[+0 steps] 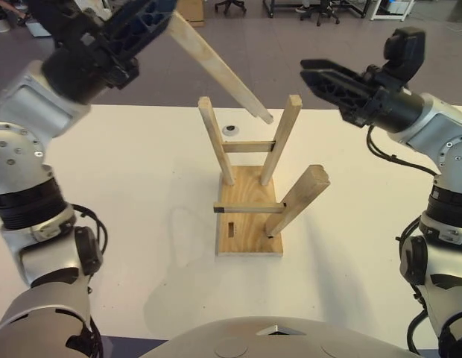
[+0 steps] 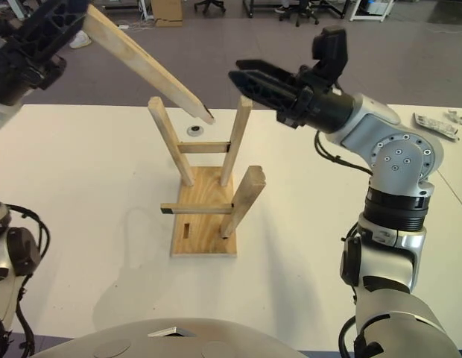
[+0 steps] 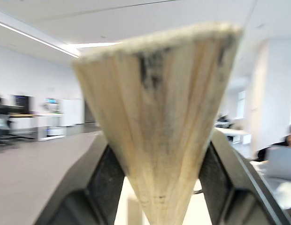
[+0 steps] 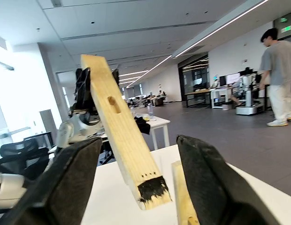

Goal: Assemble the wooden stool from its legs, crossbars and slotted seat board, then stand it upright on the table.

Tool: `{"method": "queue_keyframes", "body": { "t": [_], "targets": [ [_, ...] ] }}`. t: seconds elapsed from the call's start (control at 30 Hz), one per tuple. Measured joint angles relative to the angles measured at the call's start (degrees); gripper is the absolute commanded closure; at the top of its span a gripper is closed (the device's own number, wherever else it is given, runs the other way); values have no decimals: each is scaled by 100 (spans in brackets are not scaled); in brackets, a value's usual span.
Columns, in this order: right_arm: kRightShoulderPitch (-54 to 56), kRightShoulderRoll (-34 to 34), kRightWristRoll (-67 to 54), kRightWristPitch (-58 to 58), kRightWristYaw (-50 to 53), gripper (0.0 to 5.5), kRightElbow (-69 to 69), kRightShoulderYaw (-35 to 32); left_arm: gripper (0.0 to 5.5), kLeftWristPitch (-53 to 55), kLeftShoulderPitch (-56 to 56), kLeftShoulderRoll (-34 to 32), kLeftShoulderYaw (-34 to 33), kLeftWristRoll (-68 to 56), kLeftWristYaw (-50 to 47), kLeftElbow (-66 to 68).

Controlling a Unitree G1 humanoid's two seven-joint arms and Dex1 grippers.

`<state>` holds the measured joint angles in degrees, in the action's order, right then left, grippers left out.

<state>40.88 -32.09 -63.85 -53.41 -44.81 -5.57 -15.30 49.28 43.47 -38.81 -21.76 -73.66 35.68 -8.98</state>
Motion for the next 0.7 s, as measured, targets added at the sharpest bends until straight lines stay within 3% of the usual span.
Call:
{"method": "queue_keyframes", "body": {
  "t": [0.07,0.17,0.33,0.4,0.5,0.6,0.63,0.7],
  "targets": [
    [-5,10,-14,27,121,206,-6,-123,346,31,-86,-172,-84,21,131,8],
    [-221,-123,-55,323,553,206,19,-905,346,12,-641,-858,-723,250,398,61],
    [-1175,-136,615,1233,1208,206,420,-1782,346,-639,-2022,-1070,-1183,1082,1426,-80],
    [-1892,-95,1077,1454,1262,206,479,-1736,346,-833,-2580,-1231,-1137,1388,2096,-83],
    [-2540,183,1665,1818,1292,206,585,-1364,346,-1587,-3251,-1465,-346,2433,3234,67],
    [-2863,438,1920,1943,1243,206,689,-1043,346,-2185,-3334,-1368,-238,2648,3814,439],
    [-2999,433,2009,1994,1107,206,665,-875,346,-2274,-3329,-1297,-245,2644,3897,475],
    [-3884,524,2419,1932,585,206,656,67,346,-2531,-3328,-970,-227,2596,4216,568]
  ]
}}
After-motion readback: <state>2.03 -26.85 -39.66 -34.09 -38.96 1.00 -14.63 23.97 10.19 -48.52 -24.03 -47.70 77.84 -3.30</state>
